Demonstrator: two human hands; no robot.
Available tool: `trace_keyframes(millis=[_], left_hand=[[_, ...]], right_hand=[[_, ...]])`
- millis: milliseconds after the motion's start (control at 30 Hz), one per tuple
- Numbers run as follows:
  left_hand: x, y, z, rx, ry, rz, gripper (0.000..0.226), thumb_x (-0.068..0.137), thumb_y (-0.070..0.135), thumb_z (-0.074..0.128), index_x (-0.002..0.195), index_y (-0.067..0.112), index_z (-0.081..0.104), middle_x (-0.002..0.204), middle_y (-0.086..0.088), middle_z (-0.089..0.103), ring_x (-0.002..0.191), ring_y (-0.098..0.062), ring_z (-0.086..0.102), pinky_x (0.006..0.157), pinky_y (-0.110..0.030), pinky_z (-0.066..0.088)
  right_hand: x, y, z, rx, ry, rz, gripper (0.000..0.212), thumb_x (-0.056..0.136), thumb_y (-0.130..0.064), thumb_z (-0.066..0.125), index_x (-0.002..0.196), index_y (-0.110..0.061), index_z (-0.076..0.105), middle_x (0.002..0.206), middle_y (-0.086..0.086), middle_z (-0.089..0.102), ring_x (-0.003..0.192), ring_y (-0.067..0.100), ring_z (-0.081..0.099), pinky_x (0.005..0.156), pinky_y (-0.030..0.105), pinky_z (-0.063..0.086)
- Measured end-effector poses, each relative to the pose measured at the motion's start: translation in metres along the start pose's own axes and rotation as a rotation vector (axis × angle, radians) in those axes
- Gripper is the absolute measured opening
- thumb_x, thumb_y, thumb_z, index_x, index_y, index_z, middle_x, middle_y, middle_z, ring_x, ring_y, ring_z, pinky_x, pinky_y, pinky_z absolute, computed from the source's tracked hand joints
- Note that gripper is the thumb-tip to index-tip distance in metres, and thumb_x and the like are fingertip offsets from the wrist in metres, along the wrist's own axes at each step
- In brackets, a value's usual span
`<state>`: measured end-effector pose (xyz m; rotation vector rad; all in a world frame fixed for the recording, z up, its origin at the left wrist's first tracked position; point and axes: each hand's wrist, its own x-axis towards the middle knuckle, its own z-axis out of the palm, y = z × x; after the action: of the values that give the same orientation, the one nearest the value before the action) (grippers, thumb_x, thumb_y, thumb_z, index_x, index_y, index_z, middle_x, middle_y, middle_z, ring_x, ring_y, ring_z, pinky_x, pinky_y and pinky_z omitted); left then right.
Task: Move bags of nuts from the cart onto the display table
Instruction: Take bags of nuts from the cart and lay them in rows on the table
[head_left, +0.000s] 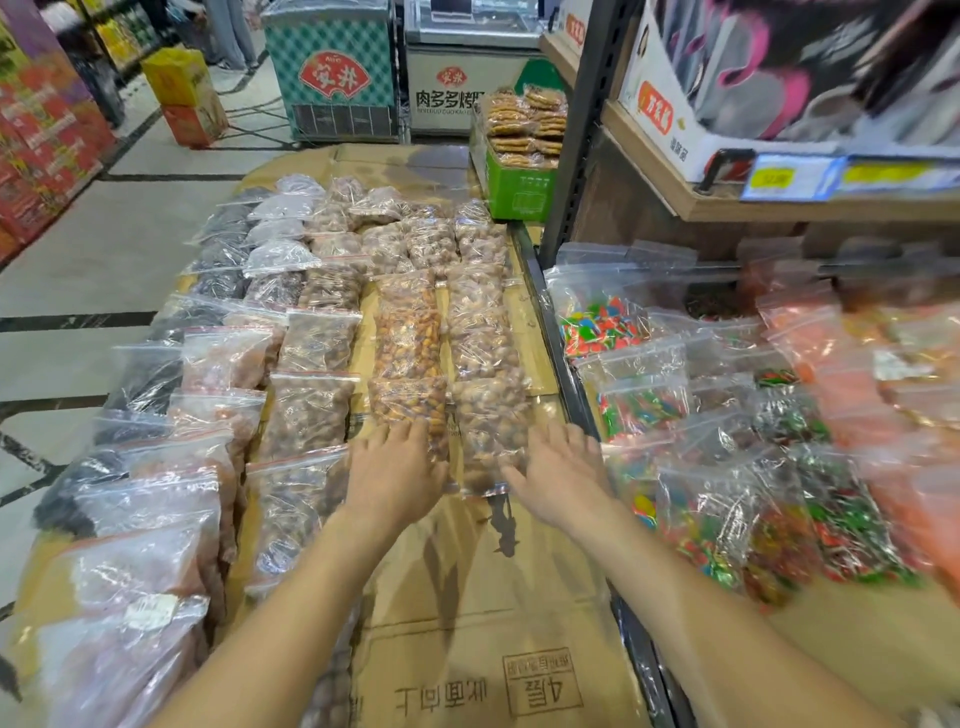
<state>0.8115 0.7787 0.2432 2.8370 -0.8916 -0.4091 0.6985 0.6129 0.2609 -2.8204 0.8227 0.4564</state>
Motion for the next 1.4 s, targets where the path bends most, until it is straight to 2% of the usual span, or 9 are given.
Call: trace_keyframes(millis=[100, 200, 367, 500, 667, 900, 1100, 1267, 1400], left_hand=[[-0.01, 0.024, -0.007, 0.032, 0.015, 0.049, 0.059, 0.105, 0.053, 0.042, 0.151, 0.016, 0.046, 0.16, -0.006, 0.048, 0.147, -0.032, 0.042, 0.124, -0.051, 0.03], [-0.023, 0.056, -0.013, 0.061, 0.005, 0.111, 0.063, 0.107, 0.053, 0.041, 0.158, 0.016, 0.04, 0.165, -0.006, 0.042, 0.153, -0.032, 0.035, 0.125, -0.048, 0.027], [-0.037, 0.117, -0.009, 0.116, 0.019, 0.228, 0.059, 0.105, 0.052, 0.043, 0.153, 0.018, 0.043, 0.158, -0.006, 0.049, 0.146, -0.032, 0.041, 0.12, -0.045, 0.032], [-0.05, 0.181, -0.004, 0.184, 0.008, 0.334, 0.06, 0.106, 0.049, 0.043, 0.158, 0.019, 0.038, 0.162, -0.004, 0.044, 0.151, -0.033, 0.037, 0.121, -0.046, 0.028], [-0.075, 0.273, 0.013, 0.188, -0.009, 0.459, 0.065, 0.106, 0.047, 0.046, 0.162, 0.016, 0.033, 0.165, -0.006, 0.04, 0.153, -0.033, 0.033, 0.124, -0.048, 0.028], [-0.119, 0.415, 0.04, 0.202, -0.028, 0.579, 0.06, 0.106, 0.047, 0.044, 0.157, 0.016, 0.041, 0.162, -0.009, 0.045, 0.151, -0.033, 0.037, 0.124, -0.048, 0.028], [-0.156, 0.52, 0.066, 0.199, -0.026, 0.734, 0.062, 0.104, 0.046, 0.05, 0.157, 0.016, 0.041, 0.162, -0.008, 0.044, 0.151, -0.032, 0.037, 0.124, -0.045, 0.029], [-0.175, 0.585, 0.086, 0.218, -0.064, 0.856, 0.062, 0.104, 0.042, 0.048, 0.159, 0.015, 0.039, 0.164, -0.007, 0.043, 0.152, -0.032, 0.037, 0.124, -0.047, 0.029], [-0.186, 0.633, 0.105, 0.234, -0.097, 0.961, 0.061, 0.105, 0.041, 0.05, 0.159, 0.015, 0.039, 0.162, -0.008, 0.045, 0.151, -0.032, 0.038, 0.124, -0.046, 0.03]], right_hand=[[-0.022, 0.013, -0.003, -0.057, 0.017, 0.033, 0.067, 0.106, -0.055, 0.044, 0.158, -0.013, 0.037, 0.162, 0.015, 0.035, 0.148, 0.039, 0.032, 0.121, 0.052, 0.027], [-0.042, 0.034, -0.008, -0.053, 0.04, 0.071, 0.068, 0.107, -0.054, 0.043, 0.161, -0.013, 0.031, 0.169, 0.018, 0.027, 0.155, 0.04, 0.024, 0.124, 0.055, 0.021], [-0.076, 0.089, -0.012, 0.005, 0.12, 0.149, 0.071, 0.106, -0.053, 0.042, 0.163, -0.012, 0.03, 0.17, 0.014, 0.028, 0.155, 0.036, 0.025, 0.125, 0.052, 0.02], [-0.11, 0.147, -0.011, 0.041, 0.15, 0.215, 0.075, 0.107, -0.054, 0.042, 0.166, -0.011, 0.024, 0.172, 0.014, 0.025, 0.157, 0.037, 0.023, 0.127, 0.053, 0.019], [-0.158, 0.233, -0.005, 0.101, 0.215, 0.329, 0.071, 0.107, -0.056, 0.039, 0.162, -0.011, 0.034, 0.168, 0.015, 0.034, 0.153, 0.037, 0.031, 0.125, 0.055, 0.026], [-0.233, 0.36, 0.001, 0.189, 0.201, 0.483, 0.078, 0.107, -0.052, 0.045, 0.167, -0.01, 0.018, 0.174, 0.015, 0.018, 0.158, 0.038, 0.022, 0.127, 0.053, 0.024], [-0.304, 0.45, 0.013, 0.228, 0.232, 0.621, 0.066, 0.107, -0.05, 0.044, 0.158, -0.011, 0.032, 0.161, 0.016, 0.04, 0.149, 0.037, 0.035, 0.124, 0.052, 0.027], [-0.345, 0.508, 0.026, 0.246, 0.222, 0.764, 0.073, 0.107, -0.055, 0.042, 0.163, -0.011, 0.024, 0.168, 0.015, 0.028, 0.154, 0.039, 0.027, 0.125, 0.055, 0.025], [-0.37, 0.542, 0.038, 0.289, 0.244, 0.859, 0.071, 0.106, -0.056, 0.045, 0.161, -0.012, 0.031, 0.166, 0.014, 0.033, 0.153, 0.038, 0.03, 0.125, 0.056, 0.026]])
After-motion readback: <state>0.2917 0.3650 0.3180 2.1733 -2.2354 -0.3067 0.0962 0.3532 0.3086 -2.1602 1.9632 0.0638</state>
